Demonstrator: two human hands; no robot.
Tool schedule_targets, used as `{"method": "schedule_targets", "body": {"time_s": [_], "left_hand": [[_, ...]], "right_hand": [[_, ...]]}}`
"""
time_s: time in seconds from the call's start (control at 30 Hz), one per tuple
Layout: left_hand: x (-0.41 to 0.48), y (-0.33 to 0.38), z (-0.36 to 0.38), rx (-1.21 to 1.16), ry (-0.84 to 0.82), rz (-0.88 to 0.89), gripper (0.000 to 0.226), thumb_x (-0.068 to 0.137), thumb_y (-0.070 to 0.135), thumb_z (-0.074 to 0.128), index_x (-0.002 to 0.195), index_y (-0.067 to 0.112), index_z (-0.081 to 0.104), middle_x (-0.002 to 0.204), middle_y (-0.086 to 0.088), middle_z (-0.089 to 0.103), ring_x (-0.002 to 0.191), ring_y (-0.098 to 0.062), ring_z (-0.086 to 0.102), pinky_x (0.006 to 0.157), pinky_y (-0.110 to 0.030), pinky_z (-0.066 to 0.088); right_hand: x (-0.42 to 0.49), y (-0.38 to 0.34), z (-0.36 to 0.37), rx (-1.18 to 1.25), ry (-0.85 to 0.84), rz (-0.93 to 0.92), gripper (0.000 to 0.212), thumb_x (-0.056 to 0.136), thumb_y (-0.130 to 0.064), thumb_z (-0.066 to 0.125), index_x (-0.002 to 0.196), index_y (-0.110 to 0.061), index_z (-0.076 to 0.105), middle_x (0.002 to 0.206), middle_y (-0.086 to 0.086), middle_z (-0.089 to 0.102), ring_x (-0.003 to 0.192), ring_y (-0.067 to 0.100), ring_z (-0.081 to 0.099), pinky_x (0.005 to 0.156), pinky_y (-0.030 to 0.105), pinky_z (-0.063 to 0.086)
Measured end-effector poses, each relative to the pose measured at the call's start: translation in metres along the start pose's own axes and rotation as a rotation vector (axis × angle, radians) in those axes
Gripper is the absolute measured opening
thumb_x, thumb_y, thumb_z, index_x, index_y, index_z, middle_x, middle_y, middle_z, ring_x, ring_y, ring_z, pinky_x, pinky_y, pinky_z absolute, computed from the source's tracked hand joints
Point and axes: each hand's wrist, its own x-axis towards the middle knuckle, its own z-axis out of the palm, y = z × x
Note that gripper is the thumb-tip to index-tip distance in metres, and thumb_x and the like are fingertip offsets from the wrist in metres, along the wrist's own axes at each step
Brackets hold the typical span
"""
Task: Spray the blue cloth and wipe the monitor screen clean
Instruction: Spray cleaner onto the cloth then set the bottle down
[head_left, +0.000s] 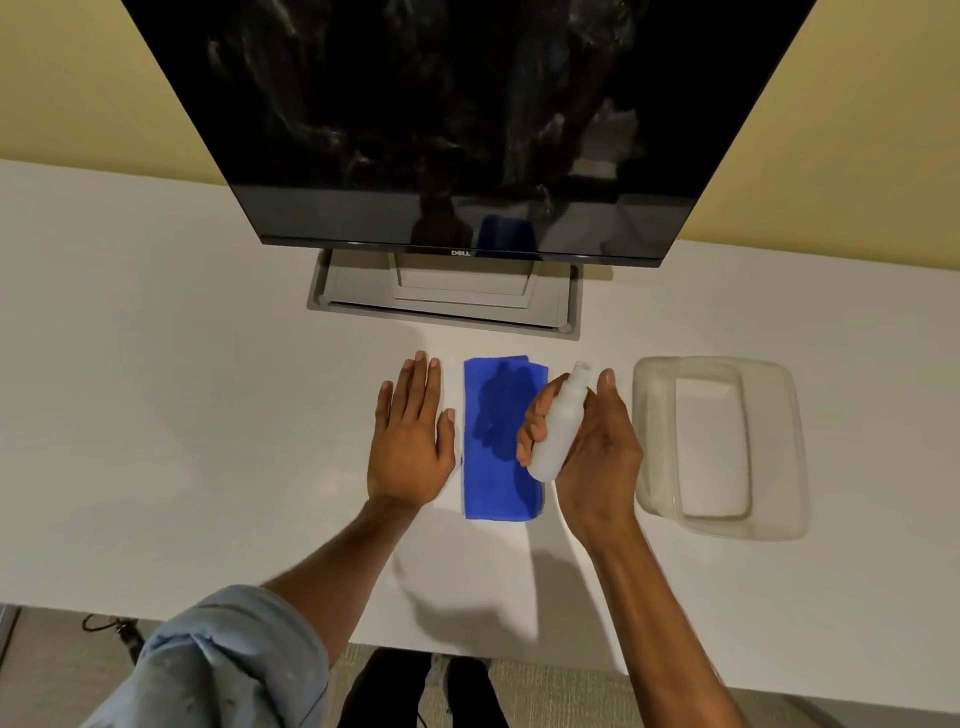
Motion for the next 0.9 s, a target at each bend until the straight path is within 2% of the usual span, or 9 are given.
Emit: {"method": "schedule_targets", "body": {"time_s": [0.1, 0.23, 0.33, 0.4, 0.43, 0.5, 0.57, 0.63, 0.9], "left_hand": [[0.0, 0.0, 0.0, 0.005, -0.006, -0.006, 0.069, 0.118, 0.044, 0.024, 0.179, 0.017, 0.008, 0.187, -0.003, 0.002, 0.174, -0.024, 0.006, 0.14, -0.052, 0.017], [0.001, 0.002, -0.003, 0.005, -0.026, -0.015, 0.069, 0.118, 0.046, 0.018, 0.179, 0.017, 0.007, 0.187, -0.003, 0.001, 0.174, -0.024, 0.005, 0.14, -0.053, 0.018], [0.001, 0.003, -0.007, 0.009, -0.044, -0.02, 0.071, 0.116, 0.05, 0.004, 0.179, 0.017, 0.007, 0.187, -0.004, 0.0, 0.174, -0.025, 0.003, 0.14, -0.054, 0.017], [0.001, 0.004, -0.008, 0.014, -0.053, -0.022, 0.074, 0.114, 0.053, -0.002, 0.179, 0.017, 0.006, 0.187, -0.004, -0.002, 0.174, -0.025, 0.001, 0.14, -0.054, 0.016], [0.002, 0.004, -0.008, 0.013, -0.055, -0.022, 0.074, 0.114, 0.053, -0.003, 0.179, 0.017, 0.006, 0.187, -0.003, -0.002, 0.174, -0.025, 0.001, 0.14, -0.054, 0.016], [0.002, 0.003, -0.007, -0.001, -0.048, -0.018, 0.072, 0.115, 0.051, 0.002, 0.179, 0.017, 0.007, 0.187, -0.003, 0.0, 0.174, -0.025, 0.002, 0.14, -0.054, 0.016], [0.002, 0.002, -0.005, -0.012, -0.039, -0.014, 0.07, 0.117, 0.047, 0.011, 0.179, 0.016, 0.008, 0.187, -0.003, 0.0, 0.174, -0.024, 0.002, 0.14, -0.054, 0.016], [0.001, 0.001, -0.004, -0.014, -0.032, -0.011, 0.069, 0.117, 0.044, 0.018, 0.179, 0.017, 0.007, 0.187, -0.003, 0.0, 0.174, -0.023, 0.002, 0.14, -0.053, 0.016], [0.001, 0.0, -0.001, -0.021, -0.023, -0.01, 0.069, 0.117, 0.044, 0.02, 0.179, 0.017, 0.006, 0.187, -0.002, -0.001, 0.174, -0.022, 0.001, 0.141, -0.052, 0.015]], "right_hand": [[0.008, 0.0, 0.001, -0.11, 0.064, 0.011, 0.063, 0.109, -0.057, 0.035, 0.074, -0.019, 0.071, 0.067, 0.005, 0.063, 0.056, 0.016, 0.059, 0.055, 0.029, 0.051], [0.022, 0.0, -0.007, -0.334, 0.17, 0.042, 0.064, 0.102, -0.061, 0.032, 0.078, -0.008, 0.059, 0.065, 0.013, 0.06, 0.051, 0.023, 0.058, 0.056, 0.031, 0.049], [0.037, 0.01, -0.016, -0.567, 0.405, 0.076, 0.06, 0.112, -0.059, 0.034, 0.089, -0.007, 0.055, 0.074, 0.018, 0.054, 0.065, 0.031, 0.055, 0.064, 0.041, 0.05], [0.046, 0.017, -0.021, -0.826, 0.517, 0.092, 0.064, 0.108, -0.07, 0.035, 0.09, -0.013, 0.058, 0.08, 0.015, 0.06, 0.076, 0.031, 0.06, 0.076, 0.052, 0.058], [0.05, 0.019, -0.023, -0.976, 0.53, 0.09, 0.069, 0.103, -0.078, 0.033, 0.083, -0.017, 0.058, 0.076, 0.008, 0.063, 0.075, 0.027, 0.063, 0.078, 0.052, 0.06], [0.053, 0.024, -0.026, -1.233, 0.526, 0.058, 0.07, 0.092, -0.091, 0.03, 0.071, -0.028, 0.052, 0.066, -0.006, 0.059, 0.066, 0.017, 0.061, 0.065, 0.037, 0.054], [0.057, 0.03, -0.027, -1.419, 0.529, 0.018, 0.068, 0.09, -0.096, 0.03, 0.067, -0.034, 0.046, 0.061, -0.011, 0.057, 0.057, 0.009, 0.057, 0.056, 0.025, 0.04], [0.06, 0.037, -0.026, -1.548, 0.52, -0.038, 0.071, 0.089, -0.098, 0.027, 0.066, -0.032, 0.043, 0.059, -0.013, 0.056, 0.053, 0.008, 0.055, 0.051, 0.022, 0.035], [0.074, 0.049, -0.026, -1.651, 0.45, -0.124, 0.063, 0.105, -0.073, 0.041, 0.062, -0.027, 0.048, 0.052, -0.007, 0.051, 0.048, 0.01, 0.05, 0.051, 0.024, 0.038]]}}
